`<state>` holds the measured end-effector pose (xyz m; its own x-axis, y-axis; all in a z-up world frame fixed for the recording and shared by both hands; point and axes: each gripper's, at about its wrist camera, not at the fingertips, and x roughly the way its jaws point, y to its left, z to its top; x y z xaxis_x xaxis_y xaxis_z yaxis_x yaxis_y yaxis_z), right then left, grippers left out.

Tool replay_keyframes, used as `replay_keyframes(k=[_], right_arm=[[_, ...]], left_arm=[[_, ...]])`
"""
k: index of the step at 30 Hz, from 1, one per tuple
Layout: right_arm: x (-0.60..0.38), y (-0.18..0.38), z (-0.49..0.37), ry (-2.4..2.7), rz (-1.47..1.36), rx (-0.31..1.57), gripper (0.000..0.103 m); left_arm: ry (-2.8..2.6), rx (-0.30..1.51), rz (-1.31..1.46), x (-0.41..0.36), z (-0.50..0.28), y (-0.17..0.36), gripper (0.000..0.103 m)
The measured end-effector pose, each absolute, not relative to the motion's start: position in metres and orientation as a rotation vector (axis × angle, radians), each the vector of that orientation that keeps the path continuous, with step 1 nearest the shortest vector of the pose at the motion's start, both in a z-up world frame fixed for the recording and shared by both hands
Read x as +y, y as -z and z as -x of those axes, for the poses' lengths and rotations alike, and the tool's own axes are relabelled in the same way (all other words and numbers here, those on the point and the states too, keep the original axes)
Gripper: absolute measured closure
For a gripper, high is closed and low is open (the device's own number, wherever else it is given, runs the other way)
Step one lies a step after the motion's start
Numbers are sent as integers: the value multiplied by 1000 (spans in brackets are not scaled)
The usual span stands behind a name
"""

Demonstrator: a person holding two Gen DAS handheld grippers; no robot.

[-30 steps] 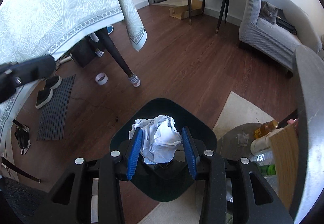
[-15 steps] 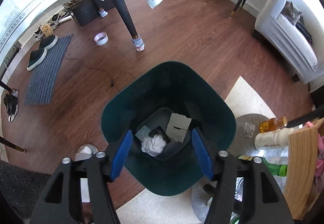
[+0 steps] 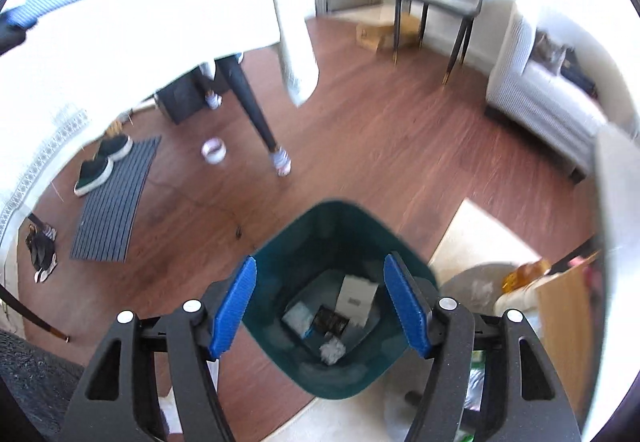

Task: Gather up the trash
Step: 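Move both tools back over the table toward the tape-roll cores and lids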

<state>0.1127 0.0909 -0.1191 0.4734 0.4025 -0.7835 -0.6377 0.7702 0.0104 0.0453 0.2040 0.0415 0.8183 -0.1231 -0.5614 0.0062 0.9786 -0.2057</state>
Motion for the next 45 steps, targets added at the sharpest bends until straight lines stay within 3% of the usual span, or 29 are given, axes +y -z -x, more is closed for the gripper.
replay_keyframes(k=[13,25,38,45], right_arm=[[2,48,-92,-543,223,657,34],[-106,41,-94,-341,138,670,34],[-204,53,-89,-196,58,718,35],[-227,63,-92,-180,42,755,46]], left_arm=[[113,550,165,158,-51,-55,23],[222,578,111,81,-71,-39,22],[328,612,35,2,-86,-24,34],[349,644,15,-23,-97,-13,39]])
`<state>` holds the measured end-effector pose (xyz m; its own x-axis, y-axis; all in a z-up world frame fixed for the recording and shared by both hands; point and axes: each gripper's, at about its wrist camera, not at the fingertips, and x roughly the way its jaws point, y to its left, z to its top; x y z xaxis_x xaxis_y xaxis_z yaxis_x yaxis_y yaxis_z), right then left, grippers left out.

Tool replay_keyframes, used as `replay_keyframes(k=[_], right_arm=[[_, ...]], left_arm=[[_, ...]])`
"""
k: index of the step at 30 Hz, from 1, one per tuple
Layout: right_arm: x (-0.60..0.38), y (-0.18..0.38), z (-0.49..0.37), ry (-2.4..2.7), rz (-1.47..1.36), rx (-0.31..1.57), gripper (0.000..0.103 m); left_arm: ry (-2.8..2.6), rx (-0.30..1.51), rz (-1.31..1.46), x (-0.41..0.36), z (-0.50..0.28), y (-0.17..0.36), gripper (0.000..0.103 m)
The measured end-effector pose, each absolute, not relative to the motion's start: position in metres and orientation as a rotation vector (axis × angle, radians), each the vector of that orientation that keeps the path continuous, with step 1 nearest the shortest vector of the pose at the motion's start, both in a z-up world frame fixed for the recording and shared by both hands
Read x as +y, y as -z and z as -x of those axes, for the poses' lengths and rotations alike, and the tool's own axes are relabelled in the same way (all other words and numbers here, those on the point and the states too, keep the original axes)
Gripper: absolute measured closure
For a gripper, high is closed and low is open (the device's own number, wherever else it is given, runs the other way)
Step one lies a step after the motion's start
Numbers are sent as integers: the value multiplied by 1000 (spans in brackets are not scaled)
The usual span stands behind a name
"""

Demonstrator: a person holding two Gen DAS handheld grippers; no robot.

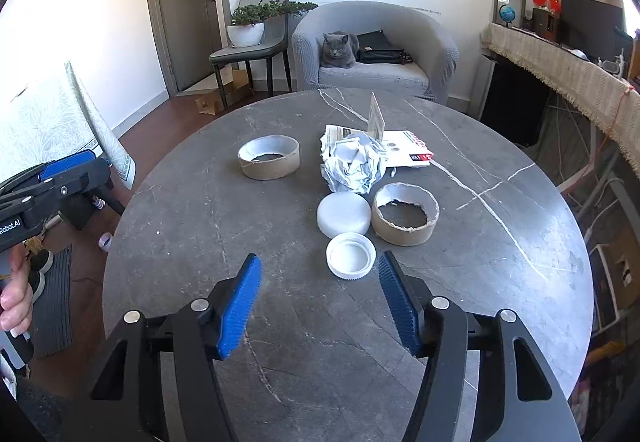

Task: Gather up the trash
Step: 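Move both tools back over the table toward the tape-roll cores and lids, then grasp the cardboard tape-roll core with the left tool while the right tool grasps the white bottle cap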

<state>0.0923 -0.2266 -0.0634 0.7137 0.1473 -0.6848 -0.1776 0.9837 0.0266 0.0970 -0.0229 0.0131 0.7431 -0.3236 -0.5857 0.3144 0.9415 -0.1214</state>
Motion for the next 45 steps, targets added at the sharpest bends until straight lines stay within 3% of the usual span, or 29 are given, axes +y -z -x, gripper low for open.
replay_keyframes(k=[6,22,34,45], right_arm=[[-232,75,-98,-181,43,789,58],[-231,77,-114,-189,60,816,72],[-241,49,-100,-292,-32,779,73],[-259,49,-107,-317,-98,771,73]], left_arm=[[352,654,-12,-35,-103,-8,43],[425,702,-52,-57,-128,7,44],[530,777,-128,-84,-145,26,47],[605,810,-282,-111,-181,30,33]])
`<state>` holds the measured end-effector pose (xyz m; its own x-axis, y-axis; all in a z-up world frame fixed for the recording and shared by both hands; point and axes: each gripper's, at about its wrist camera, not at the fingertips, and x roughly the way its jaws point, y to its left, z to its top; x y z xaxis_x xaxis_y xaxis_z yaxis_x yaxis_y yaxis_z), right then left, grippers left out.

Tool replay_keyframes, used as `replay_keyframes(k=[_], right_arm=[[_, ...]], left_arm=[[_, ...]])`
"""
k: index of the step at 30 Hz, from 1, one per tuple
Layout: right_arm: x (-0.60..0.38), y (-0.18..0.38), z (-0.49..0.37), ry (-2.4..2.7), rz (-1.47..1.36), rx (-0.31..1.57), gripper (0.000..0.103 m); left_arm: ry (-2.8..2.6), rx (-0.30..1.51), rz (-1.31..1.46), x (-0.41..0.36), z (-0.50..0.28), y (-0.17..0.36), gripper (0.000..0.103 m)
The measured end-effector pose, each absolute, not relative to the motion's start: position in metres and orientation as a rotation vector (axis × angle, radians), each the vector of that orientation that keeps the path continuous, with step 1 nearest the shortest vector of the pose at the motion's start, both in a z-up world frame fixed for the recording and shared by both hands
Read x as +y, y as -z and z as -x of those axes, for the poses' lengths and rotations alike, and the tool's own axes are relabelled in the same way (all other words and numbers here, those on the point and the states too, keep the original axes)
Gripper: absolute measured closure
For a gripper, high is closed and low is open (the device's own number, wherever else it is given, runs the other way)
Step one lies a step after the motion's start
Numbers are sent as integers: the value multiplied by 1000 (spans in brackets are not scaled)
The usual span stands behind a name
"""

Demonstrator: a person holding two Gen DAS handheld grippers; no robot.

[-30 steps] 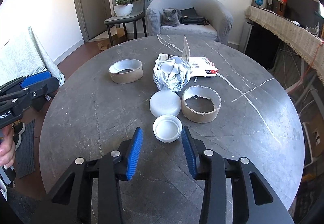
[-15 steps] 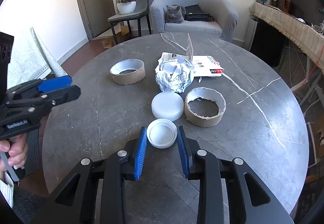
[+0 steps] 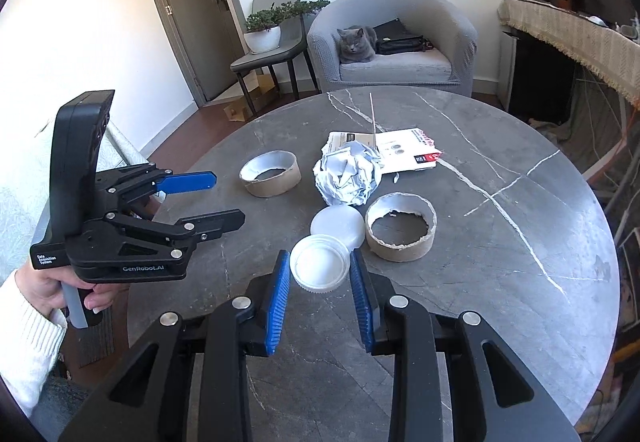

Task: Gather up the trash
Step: 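Grasp the cardboard tape-roll core with the left tool while the right tool grasps the white bottle cap, then carry the tape-roll core with the left tool while the right tool carries the cap to the bin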

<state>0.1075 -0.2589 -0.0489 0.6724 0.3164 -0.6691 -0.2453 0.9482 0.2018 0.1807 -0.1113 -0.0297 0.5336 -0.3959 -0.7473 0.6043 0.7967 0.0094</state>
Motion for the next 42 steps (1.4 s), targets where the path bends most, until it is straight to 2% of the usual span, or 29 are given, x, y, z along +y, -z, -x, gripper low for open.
replay_keyframes(k=[14,16,21,42], right_arm=[[-270,51,-107,-333,-152,772,73],[-271,51,-107,-334,-156,774,73],[-272,55,-108,-329,-165,793,73],[-243,50,-85,-351,-162,778,73]], left_arm=[[639,847,-301,-122,-213,38,33],[638,846,-305,-126,-217,38,35],[635,849,-291,-132,-223,37,54],[599,798,-194,-99,-147,10,55]])
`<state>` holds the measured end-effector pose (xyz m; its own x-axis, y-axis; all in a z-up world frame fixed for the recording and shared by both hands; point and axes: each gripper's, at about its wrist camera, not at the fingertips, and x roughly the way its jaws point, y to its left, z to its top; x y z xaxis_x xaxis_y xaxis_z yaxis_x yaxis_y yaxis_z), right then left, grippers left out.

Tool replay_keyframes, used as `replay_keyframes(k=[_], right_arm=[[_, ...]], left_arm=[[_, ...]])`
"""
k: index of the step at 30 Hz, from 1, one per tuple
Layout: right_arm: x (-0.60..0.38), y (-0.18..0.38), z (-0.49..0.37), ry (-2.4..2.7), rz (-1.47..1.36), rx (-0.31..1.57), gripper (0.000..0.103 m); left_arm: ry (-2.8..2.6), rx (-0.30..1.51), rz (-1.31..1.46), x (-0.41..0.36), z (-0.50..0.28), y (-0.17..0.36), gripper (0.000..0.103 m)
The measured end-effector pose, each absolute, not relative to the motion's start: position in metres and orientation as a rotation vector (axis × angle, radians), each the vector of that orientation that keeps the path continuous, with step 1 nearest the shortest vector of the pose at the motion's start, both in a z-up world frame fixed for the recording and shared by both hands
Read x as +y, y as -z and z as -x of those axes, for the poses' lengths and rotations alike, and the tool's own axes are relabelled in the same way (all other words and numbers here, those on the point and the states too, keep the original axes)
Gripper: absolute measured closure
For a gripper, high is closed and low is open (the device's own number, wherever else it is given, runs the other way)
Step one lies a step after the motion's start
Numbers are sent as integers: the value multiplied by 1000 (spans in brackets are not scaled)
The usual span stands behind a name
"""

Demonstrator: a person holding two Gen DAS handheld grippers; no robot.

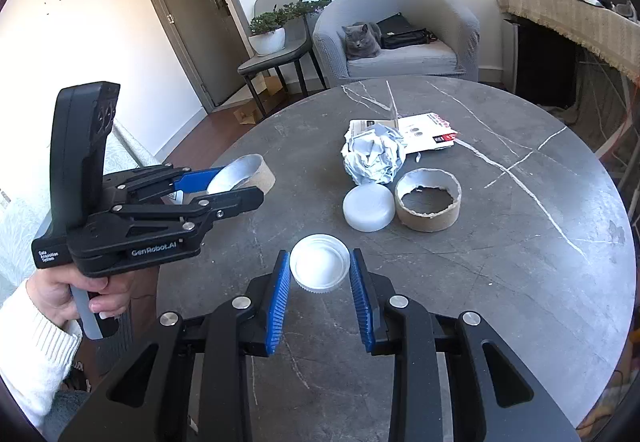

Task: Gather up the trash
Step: 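Carry the tape-roll core with the left tool while the right tool carries the cap to the bin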

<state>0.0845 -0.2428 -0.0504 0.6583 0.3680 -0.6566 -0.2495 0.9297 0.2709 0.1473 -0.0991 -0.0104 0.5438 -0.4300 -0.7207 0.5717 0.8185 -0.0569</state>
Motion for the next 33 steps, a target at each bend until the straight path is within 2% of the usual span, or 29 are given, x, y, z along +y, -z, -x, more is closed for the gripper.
replay_keyframes(k=[18,33], right_arm=[[-157,39,-90,-466,-98,767,73],[-89,45,-104,-543,-19,786,73]], left_arm=[[426,796,-41,7,-98,-1,55],[298,830,58,89,-91,33,55]])
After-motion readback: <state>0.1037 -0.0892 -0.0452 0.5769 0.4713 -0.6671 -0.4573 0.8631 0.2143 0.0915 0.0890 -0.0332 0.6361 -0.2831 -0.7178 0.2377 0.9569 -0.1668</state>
